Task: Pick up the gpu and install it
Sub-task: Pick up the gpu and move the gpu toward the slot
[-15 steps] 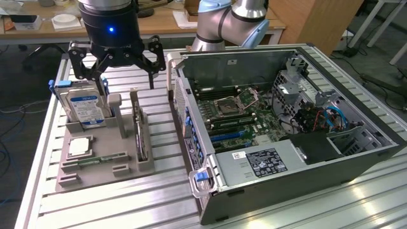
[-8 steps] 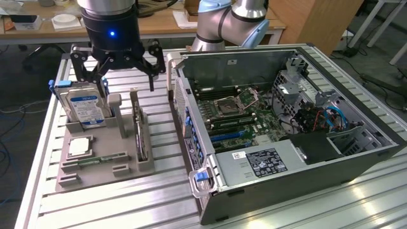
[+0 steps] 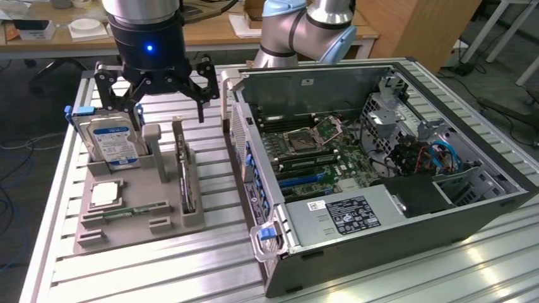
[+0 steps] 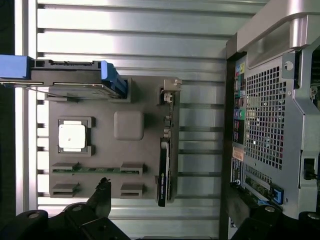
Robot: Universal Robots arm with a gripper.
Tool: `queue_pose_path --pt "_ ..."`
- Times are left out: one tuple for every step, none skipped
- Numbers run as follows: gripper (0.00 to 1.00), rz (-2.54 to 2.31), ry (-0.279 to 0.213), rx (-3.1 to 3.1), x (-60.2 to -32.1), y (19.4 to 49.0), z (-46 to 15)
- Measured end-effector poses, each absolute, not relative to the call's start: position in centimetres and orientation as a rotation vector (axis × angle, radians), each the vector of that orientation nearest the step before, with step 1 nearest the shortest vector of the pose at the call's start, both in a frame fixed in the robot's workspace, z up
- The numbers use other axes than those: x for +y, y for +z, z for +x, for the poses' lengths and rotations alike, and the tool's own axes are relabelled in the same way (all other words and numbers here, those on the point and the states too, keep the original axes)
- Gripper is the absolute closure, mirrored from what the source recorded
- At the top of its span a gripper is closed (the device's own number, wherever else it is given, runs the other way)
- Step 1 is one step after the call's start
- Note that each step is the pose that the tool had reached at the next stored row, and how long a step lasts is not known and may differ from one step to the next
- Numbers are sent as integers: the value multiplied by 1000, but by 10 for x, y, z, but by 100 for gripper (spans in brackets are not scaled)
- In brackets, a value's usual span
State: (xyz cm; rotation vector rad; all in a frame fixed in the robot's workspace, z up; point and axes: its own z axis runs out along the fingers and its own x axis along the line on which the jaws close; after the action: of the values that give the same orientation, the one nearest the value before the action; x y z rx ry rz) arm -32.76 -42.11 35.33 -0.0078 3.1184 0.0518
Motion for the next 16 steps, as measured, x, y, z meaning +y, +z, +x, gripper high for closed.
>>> queue_pose_path --pt "1 -8 52 3118 -421 353 -328" --pt "1 -8 52 3118 -421 353 -328" --pt "1 -8 52 3118 -421 353 -328" --pt "1 -8 52 3118 -421 353 -328" --pt "1 -8 52 3118 -421 353 -328" --pt "1 -8 52 3118 -421 353 -327" --pt "1 -8 52 3118 -421 352 -327" --pt "1 -8 52 3118 -421 352 -328" --pt "1 -8 52 3118 -421 351 -328" --pt "1 -8 52 3118 -421 350 -328" --pt "1 -8 52 3118 -421 349 -328" --pt "1 -8 52 3118 -421 349 -328" --pt "1 -8 52 3118 -421 348 -328" --pt "1 -8 52 3118 -421 347 -328" --pt "1 -8 52 3119 -421 347 -327" --pt "3 -8 52 3119 -421 346 -328"
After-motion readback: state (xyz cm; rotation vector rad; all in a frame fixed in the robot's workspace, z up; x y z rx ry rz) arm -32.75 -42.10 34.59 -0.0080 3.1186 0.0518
